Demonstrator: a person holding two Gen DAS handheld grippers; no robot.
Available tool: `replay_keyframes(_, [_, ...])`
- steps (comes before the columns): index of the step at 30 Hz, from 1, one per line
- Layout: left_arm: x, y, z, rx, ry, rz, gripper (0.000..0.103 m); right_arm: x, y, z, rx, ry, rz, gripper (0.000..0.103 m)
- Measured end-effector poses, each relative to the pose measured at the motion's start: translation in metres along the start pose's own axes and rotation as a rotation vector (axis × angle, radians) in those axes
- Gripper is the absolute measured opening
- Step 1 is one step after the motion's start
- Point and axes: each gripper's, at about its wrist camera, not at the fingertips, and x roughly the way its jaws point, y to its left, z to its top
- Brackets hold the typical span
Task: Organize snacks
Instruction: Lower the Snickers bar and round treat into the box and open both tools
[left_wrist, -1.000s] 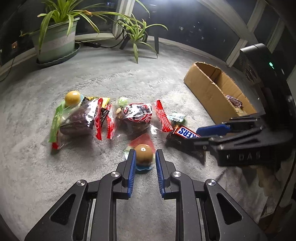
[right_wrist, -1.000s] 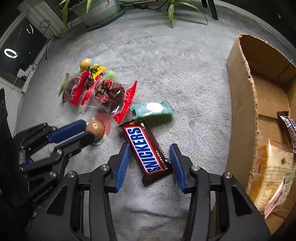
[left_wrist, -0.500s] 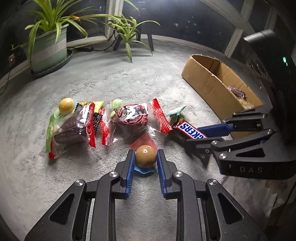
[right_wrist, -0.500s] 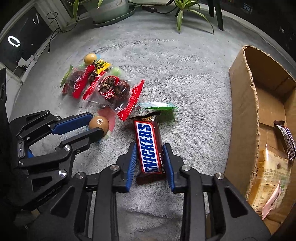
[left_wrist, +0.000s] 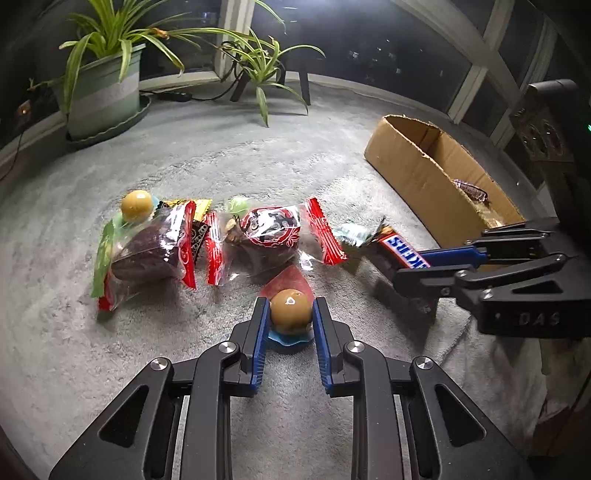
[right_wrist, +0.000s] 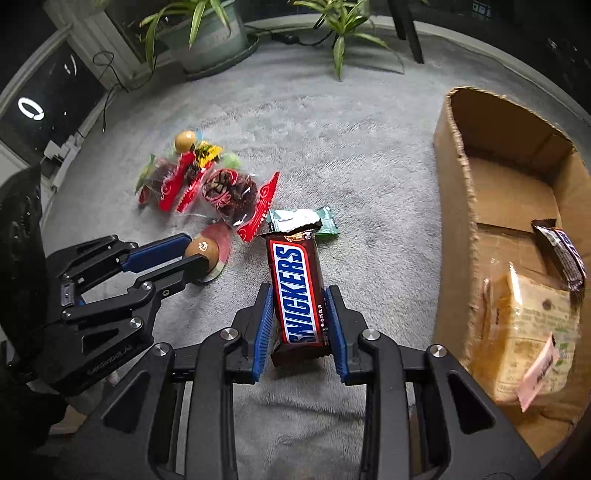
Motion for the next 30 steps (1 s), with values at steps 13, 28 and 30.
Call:
replay_keyframes(13, [-0.029, 0.002, 0.015, -0.056, -0.069, -0.048, 0.022, -0.06, -0.016, -0.001, 0.055, -0.137, 0.023, 0.029])
replay_keyframes(28, [-0.025, -0.068, 0.08, 0.03, -0.17, -0.125, 0.022, -0.102, -0.105, 0.016, 0.155, -0.221, -0.08, 0.03])
replay_keyframes(30, [-0.02, -0.077, 0.087, 0.032, -0.175, -0.136, 0.022, -0.103, -0.116, 0.019, 0.161, -0.221, -0.093, 0.03])
